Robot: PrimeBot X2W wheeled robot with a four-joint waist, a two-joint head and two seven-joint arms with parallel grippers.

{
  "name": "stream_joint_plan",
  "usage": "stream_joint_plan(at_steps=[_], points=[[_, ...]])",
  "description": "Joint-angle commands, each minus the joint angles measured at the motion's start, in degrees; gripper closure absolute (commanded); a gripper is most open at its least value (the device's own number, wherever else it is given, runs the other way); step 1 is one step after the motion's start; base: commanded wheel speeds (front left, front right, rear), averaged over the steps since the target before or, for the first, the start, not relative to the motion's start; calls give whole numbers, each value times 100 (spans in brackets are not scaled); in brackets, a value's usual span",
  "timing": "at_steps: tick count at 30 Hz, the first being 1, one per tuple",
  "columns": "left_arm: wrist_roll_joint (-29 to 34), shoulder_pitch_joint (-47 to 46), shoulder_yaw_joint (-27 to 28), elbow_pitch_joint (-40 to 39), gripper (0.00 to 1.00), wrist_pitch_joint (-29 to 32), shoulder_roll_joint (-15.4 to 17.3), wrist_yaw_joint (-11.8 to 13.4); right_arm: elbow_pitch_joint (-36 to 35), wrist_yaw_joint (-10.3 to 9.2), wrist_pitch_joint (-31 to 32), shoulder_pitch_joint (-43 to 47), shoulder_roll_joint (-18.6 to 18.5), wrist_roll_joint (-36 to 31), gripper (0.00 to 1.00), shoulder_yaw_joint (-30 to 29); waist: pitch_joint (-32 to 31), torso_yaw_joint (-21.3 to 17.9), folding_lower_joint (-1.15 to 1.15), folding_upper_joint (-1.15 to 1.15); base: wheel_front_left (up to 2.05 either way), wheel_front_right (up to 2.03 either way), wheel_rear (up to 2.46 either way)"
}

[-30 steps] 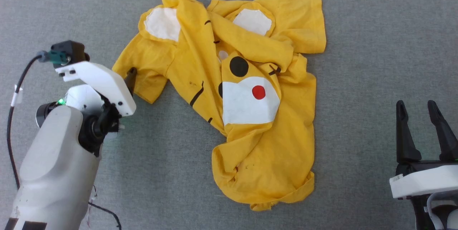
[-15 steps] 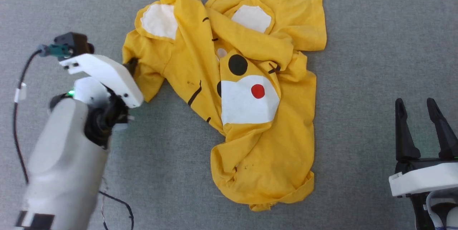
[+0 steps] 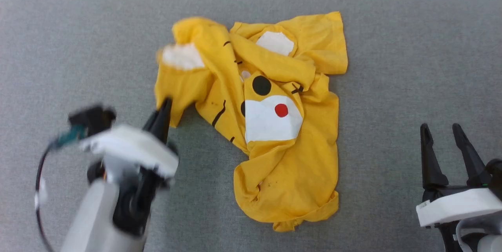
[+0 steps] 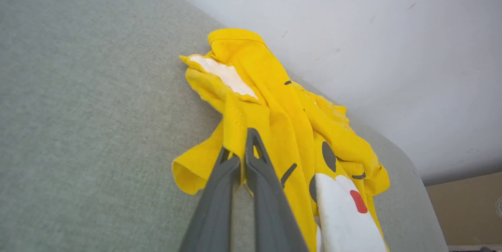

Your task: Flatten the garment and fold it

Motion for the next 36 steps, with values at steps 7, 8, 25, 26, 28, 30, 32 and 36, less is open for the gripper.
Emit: stream_joint_plan(at_steps=[7,8,25,26,28,30,32,36], points=[[-299,1952,657,-1047,100,-342,95,551,-15,-4,-53,241,8,42,0,-96,-212,34,0,0,0,0,0],[-366,2168,741,-1191,100,-349,95,591,-26,-4,-42,272,8,35,0,-126,-217,67,0,0,0,0,0],[-482,2358,709,-1990,100,-276,97,551,-571,-4,1667,-2114,8,-873,0,518,158,538,0,0,0,0,0],[-467,2286,674,-1994,100,-281,92,522,-482,-4,1918,-2458,5,-961,0,558,241,566,0,0,0,0,0],[-453,2137,613,-2008,100,-299,69,455,-233,-4,2359,-3171,-23,-1022,0,550,421,625,0,0,0,0,0],[-435,1987,549,-2026,100,-311,58,377,119,-4,2907,-3808,-235,-1156,0,617,626,709,0,0,0,0,0],[-406,1841,496,-2037,100,-328,59,302,521,-4,3403,-4371,-281,-1143,0,523,814,795,0,0,0,0,0],[-368,1582,400,-2034,100,-363,38,175,1350,-4,4587,-5060,-519,-1343,0,425,1137,996,0,0,0,0,0]])
